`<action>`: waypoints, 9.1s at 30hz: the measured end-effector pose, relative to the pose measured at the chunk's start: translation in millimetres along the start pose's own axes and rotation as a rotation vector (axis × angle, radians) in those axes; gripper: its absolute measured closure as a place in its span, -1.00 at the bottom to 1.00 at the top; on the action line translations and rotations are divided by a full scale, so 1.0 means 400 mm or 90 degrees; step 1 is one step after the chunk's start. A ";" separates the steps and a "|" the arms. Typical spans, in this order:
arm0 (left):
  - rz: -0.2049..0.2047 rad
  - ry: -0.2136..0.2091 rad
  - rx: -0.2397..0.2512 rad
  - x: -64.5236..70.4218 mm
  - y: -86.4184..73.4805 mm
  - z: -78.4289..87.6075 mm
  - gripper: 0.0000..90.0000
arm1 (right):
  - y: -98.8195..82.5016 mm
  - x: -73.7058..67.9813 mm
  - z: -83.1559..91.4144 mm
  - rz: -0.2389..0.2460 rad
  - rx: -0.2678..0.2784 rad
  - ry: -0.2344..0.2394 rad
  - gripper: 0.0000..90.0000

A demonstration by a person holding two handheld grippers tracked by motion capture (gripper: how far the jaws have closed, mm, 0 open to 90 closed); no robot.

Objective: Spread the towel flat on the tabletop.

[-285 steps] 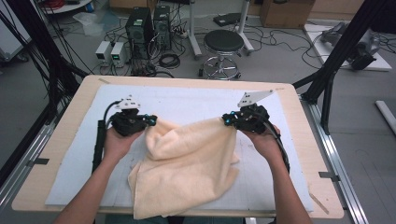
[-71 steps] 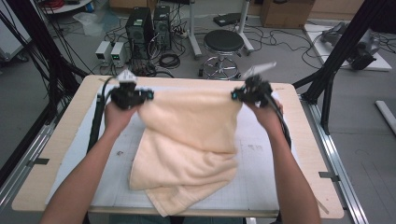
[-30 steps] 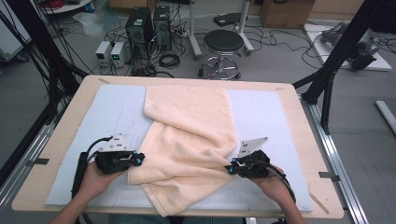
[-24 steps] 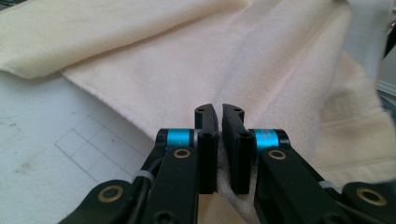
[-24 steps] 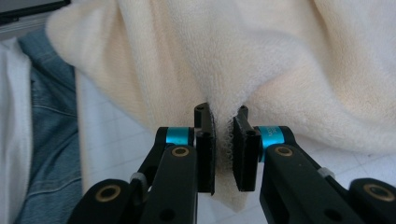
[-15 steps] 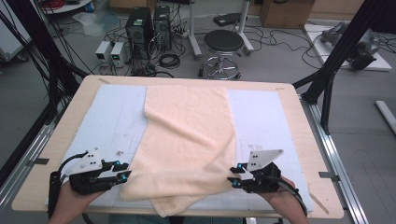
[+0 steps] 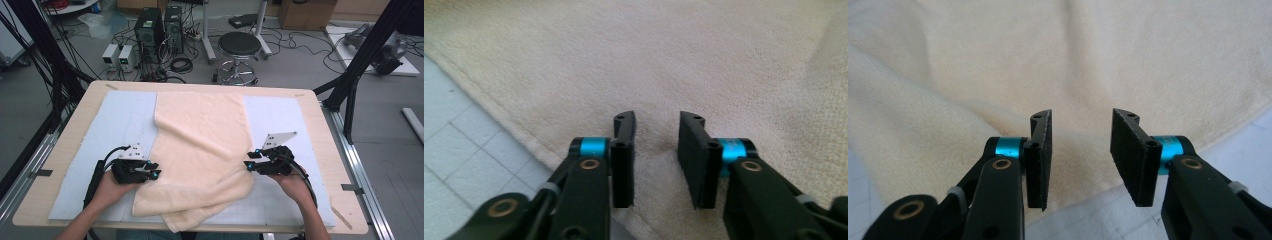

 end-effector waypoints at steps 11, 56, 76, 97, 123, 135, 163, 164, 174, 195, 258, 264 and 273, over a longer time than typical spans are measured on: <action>0.001 0.073 0.051 -0.017 0.018 0.121 0.97 | 0.036 -0.020 0.015 0.036 0.004 -0.018 0.27; 0.017 -0.004 0.108 -0.033 0.139 0.055 0.21 | 0.087 -0.023 -0.047 0.064 -0.040 -0.018 0.21; 0.048 -0.031 0.104 -0.040 0.092 0.073 0.87 | 0.130 -0.117 -0.100 0.140 -0.065 0.056 0.87; 0.071 0.057 0.023 -0.095 0.031 0.006 0.37 | 0.212 0.018 -0.212 0.011 0.013 0.004 0.37; 0.005 0.059 0.104 0.038 0.081 0.168 0.83 | 0.123 -0.117 -0.042 0.066 0.038 0.069 0.87; -0.058 -0.041 0.119 0.222 0.095 0.322 0.44 | 0.142 -0.288 0.189 0.147 0.079 0.109 0.67; -0.049 -0.071 0.028 0.147 -0.017 0.147 0.94 | -0.020 -0.196 -0.053 0.077 -0.044 0.131 0.93; -0.052 -0.076 0.032 0.165 -0.020 0.163 0.94 | -0.019 -0.214 -0.038 0.079 -0.035 0.145 0.93; -0.047 -0.050 0.033 0.142 -0.032 0.158 0.45 | -0.020 -0.174 0.009 0.058 -0.004 0.066 0.47; -0.010 0.022 -0.016 -0.038 -0.003 0.010 0.58 | -0.067 -0.023 -0.097 -0.010 -0.082 0.004 0.51; -0.103 -0.091 0.046 0.242 -0.052 0.163 0.49 | -0.057 -0.256 0.062 0.104 -0.011 0.133 0.55; -0.073 -0.057 -0.018 0.129 -0.074 0.079 0.39 | -0.084 -0.206 -0.036 0.103 -0.068 0.094 0.48; -0.056 -0.070 -0.016 0.136 -0.094 0.090 0.93 | -0.102 -0.217 -0.053 0.086 -0.084 0.128 0.94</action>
Point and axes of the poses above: each handheld gripper's, and its own axes: z roughly backward along the jaws, y roughly out of its top, x roughly to its right, the point moved 9 cm from there along -z, roughly forward along the jaws, and after that the axes turned 3 degrees about z, right-handed, at the moved point
